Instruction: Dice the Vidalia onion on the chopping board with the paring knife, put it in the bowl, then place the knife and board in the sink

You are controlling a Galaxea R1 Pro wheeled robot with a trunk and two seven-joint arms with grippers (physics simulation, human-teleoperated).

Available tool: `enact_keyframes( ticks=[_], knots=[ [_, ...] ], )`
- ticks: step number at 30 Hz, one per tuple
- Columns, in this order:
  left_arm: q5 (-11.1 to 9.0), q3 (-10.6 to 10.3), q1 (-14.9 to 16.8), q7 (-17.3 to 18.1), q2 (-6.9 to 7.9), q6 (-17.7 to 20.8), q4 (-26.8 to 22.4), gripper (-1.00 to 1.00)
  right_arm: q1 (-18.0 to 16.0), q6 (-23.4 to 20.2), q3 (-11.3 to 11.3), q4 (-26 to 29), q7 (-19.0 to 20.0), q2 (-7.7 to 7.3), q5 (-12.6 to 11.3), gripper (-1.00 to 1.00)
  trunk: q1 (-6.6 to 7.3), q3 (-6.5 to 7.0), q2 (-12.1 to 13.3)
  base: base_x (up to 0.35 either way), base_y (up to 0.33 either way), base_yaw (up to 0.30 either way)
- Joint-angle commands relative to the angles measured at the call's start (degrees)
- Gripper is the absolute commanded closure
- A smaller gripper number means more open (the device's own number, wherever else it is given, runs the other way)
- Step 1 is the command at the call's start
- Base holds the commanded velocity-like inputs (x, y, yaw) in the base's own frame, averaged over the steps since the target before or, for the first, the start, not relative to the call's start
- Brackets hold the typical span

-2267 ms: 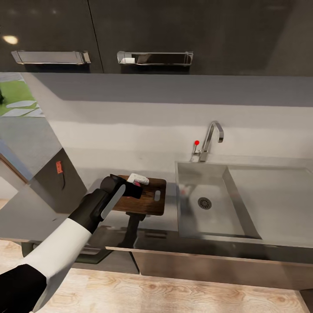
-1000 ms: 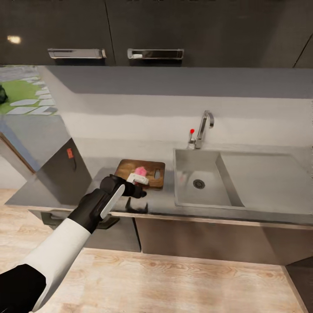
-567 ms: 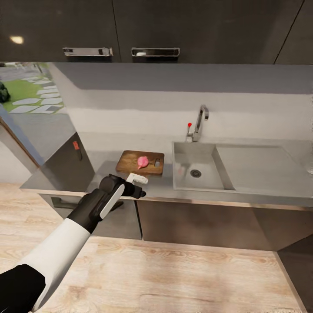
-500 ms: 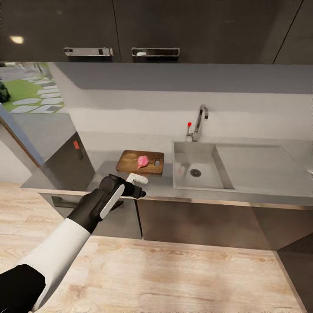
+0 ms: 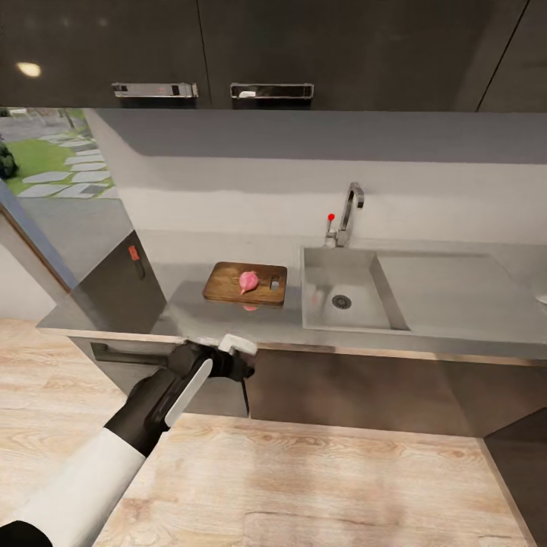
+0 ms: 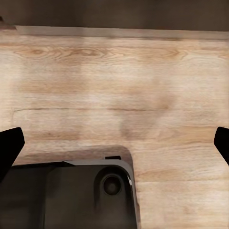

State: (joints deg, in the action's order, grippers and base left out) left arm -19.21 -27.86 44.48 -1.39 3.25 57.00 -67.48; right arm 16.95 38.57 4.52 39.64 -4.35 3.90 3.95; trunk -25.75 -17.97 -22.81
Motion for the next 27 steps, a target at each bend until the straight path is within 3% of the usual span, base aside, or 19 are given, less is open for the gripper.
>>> enact_keyframes(
  ticks=[1,6,10,11,15,18,19,21,25,27],
  knots=[
    [-0.13,-0.08,-1.67,-0.16,0.46,0.16,-1.69,-1.0,0.02,0.02,0.14,0.08,-0.22,0.03,0.44,-1.0,-0.04,-0.09,-0.1,0.0,0.0,0.0],
    [-0.13,-0.01,-8.9,-0.22,2.86,-1.74,-8.34,-1.0,0.02,0.07,0.14,0.19,-0.15,-0.37,0.42,-1.0,-0.04,-0.09,-0.1,0.0,0.0,0.0],
    [-0.13,1.15,-16.89,-0.33,4.53,-9.63,-12.7,-1.0,0.02,0.1,0.14,0.52,-0.14,-0.81,0.43,-1.0,-0.04,-0.09,-0.1,0.0,0.0,0.0],
    [-0.13,2.31,-21.28,-0.32,4.87,-12.64,-14.73,-1.0,0.02,0.1,0.14,0.78,-0.14,-0.9,0.44,-1.0,-0.04,-0.09,-0.1,0.0,0.0,0.0],
    [-0.13,3.71,-27.59,-0.29,5.04,-16.38,-17.09,-1.0,0.02,0.1,0.14,0.95,-0.14,-1.37,0.48,-1.0,-0.04,-0.09,-0.1,0.0,0.0,0.0],
    [-0.13,4.2,-32.07,-0.26,5.1,-21.29,-17.85,-1.0,0.02,0.1,0.2,1.14,-0.14,-1.98,0.46,-1.0,-0.04,-0.09,-0.1,0.0,0.0,0.0],
    [-0.13,4.3,-33.78,-0.27,5.13,-23.71,-17.98,-1.0,0.02,0.1,0.21,1.34,-0.14,-2.19,0.47,-1.0,-0.04,-0.09,-0.1,0.0,0.0,0.0],
    [-0.13,4.44,-39.47,-1.14,5.18,-32.58,-17.9,-1.0,0.02,0.15,0.23,1.84,-0.14,-3.12,0.44,-1.0,-0.04,-0.09,-0.1,0.0,0.0,0.0],
    [-0.13,4.41,-42.76,-4.32,5.17,-40.24,-16.97,-1.0,0.02,0.25,0.23,2.84,-0.19,-3.46,0.38,-1.0,-0.04,-0.09,-0.1,0.0,0.0,0.0],
    [-0.09,4.4,-44.22,-6.91,5.13,-46.08,-16.08,-1.0,0.02,0.27,0.25,3.13,-0.25,-3.51,0.14,-1.0,-0.04,-0.09,-0.1,0.0,0.0,0.0]
  ],
)
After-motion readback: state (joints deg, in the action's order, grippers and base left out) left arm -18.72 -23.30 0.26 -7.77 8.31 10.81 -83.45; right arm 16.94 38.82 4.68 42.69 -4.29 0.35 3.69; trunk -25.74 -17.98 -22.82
